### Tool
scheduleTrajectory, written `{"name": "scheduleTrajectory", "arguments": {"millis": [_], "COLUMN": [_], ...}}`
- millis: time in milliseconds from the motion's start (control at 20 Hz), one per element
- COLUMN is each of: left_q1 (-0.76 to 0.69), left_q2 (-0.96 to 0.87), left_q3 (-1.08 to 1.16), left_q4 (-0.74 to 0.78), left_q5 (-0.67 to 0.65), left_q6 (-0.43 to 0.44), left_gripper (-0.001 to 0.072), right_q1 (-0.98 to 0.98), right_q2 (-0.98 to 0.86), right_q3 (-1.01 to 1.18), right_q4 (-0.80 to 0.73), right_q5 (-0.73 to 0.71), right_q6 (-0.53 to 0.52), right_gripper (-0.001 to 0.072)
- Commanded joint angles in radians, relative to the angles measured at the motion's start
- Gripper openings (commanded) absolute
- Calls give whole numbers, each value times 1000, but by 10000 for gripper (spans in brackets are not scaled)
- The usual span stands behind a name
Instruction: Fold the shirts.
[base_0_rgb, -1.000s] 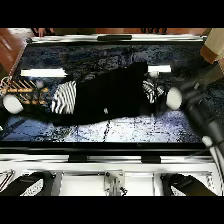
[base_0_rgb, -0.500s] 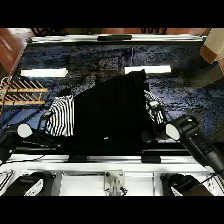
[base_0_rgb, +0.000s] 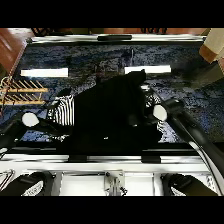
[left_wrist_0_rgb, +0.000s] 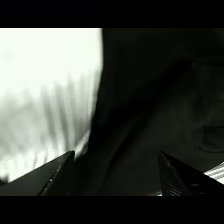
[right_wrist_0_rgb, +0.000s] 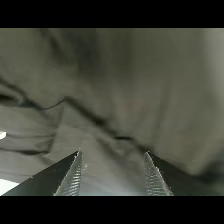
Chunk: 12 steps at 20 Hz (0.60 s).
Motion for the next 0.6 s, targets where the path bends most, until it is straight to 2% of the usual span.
{"name": "scheduleTrajectory", "arguments": {"millis": [0,150,550], "left_q1": [-88,-117,-119], "left_q2": [-111,-158,-162], "left_q3": [10,10,10], "left_q4": [-21,-22,-21], "left_q5": [58,77,113], "left_q6": [4,14,19], "left_gripper": [603,603,595], "right_q1": [1,2,2], "right_q2": [-187,-262,-308], "right_q3": [13,13,13], "right_q4": [245,309,316], "right_q5": [-9,-14,9], "right_q6": [-55,-120,-108], "right_gripper": [506,507,507]}}
